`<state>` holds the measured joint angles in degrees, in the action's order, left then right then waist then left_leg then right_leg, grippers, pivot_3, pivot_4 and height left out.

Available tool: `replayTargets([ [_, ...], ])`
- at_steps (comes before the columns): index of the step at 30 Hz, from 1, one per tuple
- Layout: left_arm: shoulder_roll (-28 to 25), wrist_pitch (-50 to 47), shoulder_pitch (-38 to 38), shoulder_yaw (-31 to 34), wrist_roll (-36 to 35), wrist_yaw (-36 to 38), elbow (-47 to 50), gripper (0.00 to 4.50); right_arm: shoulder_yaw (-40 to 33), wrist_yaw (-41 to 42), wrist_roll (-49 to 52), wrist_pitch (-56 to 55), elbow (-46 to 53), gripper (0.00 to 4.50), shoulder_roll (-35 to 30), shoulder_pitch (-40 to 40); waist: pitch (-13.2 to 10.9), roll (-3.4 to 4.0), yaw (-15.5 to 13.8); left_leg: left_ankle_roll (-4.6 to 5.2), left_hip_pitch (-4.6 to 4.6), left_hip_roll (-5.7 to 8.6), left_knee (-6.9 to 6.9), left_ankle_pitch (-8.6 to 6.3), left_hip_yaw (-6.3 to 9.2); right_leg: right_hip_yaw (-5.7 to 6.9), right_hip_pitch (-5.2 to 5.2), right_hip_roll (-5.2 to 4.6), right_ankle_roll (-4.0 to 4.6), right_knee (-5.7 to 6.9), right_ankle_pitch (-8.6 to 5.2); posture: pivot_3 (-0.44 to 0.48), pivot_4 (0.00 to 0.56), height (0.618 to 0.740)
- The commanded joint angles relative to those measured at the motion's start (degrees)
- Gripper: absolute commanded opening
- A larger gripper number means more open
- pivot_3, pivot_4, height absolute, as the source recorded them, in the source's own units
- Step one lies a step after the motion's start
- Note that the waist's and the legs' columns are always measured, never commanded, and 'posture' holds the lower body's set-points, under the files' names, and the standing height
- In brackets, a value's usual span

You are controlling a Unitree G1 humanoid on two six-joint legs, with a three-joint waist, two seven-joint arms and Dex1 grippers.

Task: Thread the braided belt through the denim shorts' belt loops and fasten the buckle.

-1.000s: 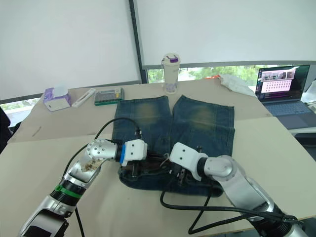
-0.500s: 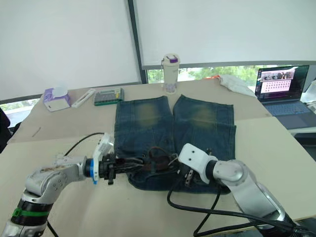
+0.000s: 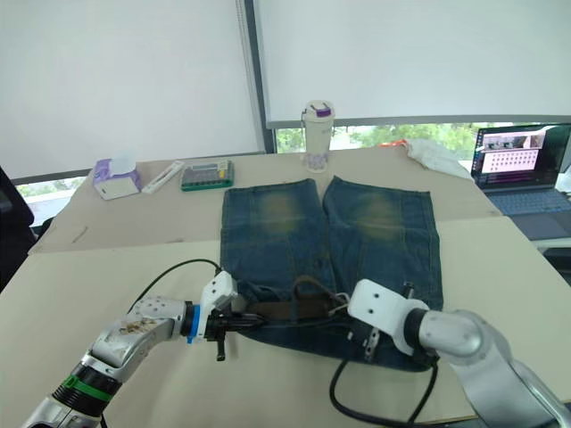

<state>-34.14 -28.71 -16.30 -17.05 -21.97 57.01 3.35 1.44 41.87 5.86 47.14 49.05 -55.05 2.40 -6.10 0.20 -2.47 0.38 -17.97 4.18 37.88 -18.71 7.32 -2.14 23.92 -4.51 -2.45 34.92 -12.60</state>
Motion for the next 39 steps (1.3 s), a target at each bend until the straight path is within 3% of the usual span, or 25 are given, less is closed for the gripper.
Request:
replayTargets([
  [1, -2.75, -1.62, 2.18, 0.72, 4.64, -2.15, -7.05, 0.06, -9.57, -0.26, -3.57, 0.15, -0.42, 0.00, -3.97, 4.11, -0.01, -0.05, -0.08, 0.00, -0.01, 0.00, 0.00, 0.00, 0.00, 0.00, -0.03, -0.01, 0.00, 0.00, 0.00, 0.000, 0.150, 0.740],
  [5, -3.05, -1.20, 3.26, 0.55, 4.65, -2.03, -6.57, 0.06, -11.69, -1.18, -0.13, 0.93, -0.33, 0.00, -0.42, 3.60, -0.02, -0.15, -0.17, 0.00, 0.03, 0.02, 0.01, 0.00, 0.00, 0.02, -0.08, -0.02, -0.02, -0.02, -0.01, 0.000, 0.150, 0.740],
  [9, -2.73, -1.31, 4.16, 0.92, 3.96, -1.90, -5.65, 0.06, -7.51, -0.98, 4.25, 1.48, -0.90, 0.00, 4.04, 0.64, -0.01, -0.20, 0.24, 0.01, 0.14, -0.01, 0.01, 0.00, -0.01, 0.00, -0.19, 0.01, -0.01, -0.03, -0.01, 0.000, 0.150, 0.740],
  [11, -2.59, -1.23, 4.70, 1.37, 3.56, -1.79, -4.87, 0.00, -6.08, -1.80, 5.55, 2.07, -1.89, 0.86, 6.62, -1.30, -0.01, -0.18, 0.45, 0.12, 0.30, -0.07, -0.01, -0.08, 0.00, 0.01, -0.35, 0.07, 0.00, -0.06, -0.02, 0.000, 0.150, 0.740],
  [15, -2.72, -1.28, 5.64, 2.56, 3.48, -1.97, -3.63, 0.00, -0.63, -3.81, 1.62, 0.99, -4.61, 2.15, 5.51, -2.06, 0.01, -0.15, 1.30, 0.33, 0.63, -0.09, -0.10, -0.21, 0.00, 0.01, -0.62, 0.08, -0.01, -0.06, -0.11, 0.000, 0.150, 0.740],
  [23, -2.47, -0.86, 7.12, 3.26, 3.80, -2.11, -2.64, 0.00, -0.94, -3.91, 0.26, -0.91, -4.80, 2.15, 3.67, -1.43, 0.04, -0.09, 1.86, 0.31, 0.66, -0.10, -0.11, -0.21, 0.01, 0.00, -0.63, 0.08, -0.04, -0.05, -0.16, 0.000, 0.150, 0.740],
  [27, -1.97, -0.07, 7.00, 3.85, 3.23, -1.70, -2.16, 0.00, -0.16, -3.98, 2.54, 0.39, -3.30, 2.15, 5.89, -3.42, 0.04, -0.09, 1.99, 0.30, 0.66, -0.12, -0.12, -0.22, 0.01, 0.00, -0.63, 0.09, -0.05, -0.06, -0.17, 0.000, 0.150, 0.740],
  [31, -1.13, -10.00, 4.68, 10.72, -12.02, 2.90, 6.49, 0.00, 1.34, -4.10, 2.49, 1.24, -3.28, 2.15, 6.43, -3.57, -0.09, -0.02, 2.08, 0.33, 0.61, -0.12, -0.12, -0.24, 0.01, 0.00, -0.57, 0.09, -0.06, -0.05, -0.18, 0.000, 0.150, 0.740],
  [35, -3.90, -13.67, -0.05, 12.99, -16.06, 5.28, 11.44, 0.00, 0.03, -3.58, 4.23, 2.85, -2.25, 2.15, 6.68, -3.06, -0.41, -0.38, 1.73, 0.19, 0.33, -0.10, -0.09, -0.16, 0.09, 0.08, -0.27, 0.08, -0.04, 0.00, -0.16, 0.000, 0.150, 0.740],
  [37, -5.43, -13.06, -3.31, 12.37, -15.83, 7.14, 13.42, 0.53, 0.17, -3.63, 4.34, 2.82, -2.05, 2.22, 6.29, -2.82, -0.44, -0.43, 1.64, -0.06, 0.28, -0.06, -0.08, -0.01, 0.09, 0.07, -0.24, 0.04, -0.02, -0.02, -0.14, 0.000, 0.150, 0.740],
  [39, -6.17, -7.11, -7.24, 9.53, -10.47, 8.18, 14.66, 1.11, 0.03, -3.64, 4.87, 3.06, -1.71, 2.22, 6.28, -2.66, -0.44, -0.43, 1.71, -0.06, 0.25, -0.06, -0.08, -0.02, 0.09, 0.08, -0.24, 0.05, 0.01, -0.04, -0.12, 0.000, 0.150, 0.740],
])
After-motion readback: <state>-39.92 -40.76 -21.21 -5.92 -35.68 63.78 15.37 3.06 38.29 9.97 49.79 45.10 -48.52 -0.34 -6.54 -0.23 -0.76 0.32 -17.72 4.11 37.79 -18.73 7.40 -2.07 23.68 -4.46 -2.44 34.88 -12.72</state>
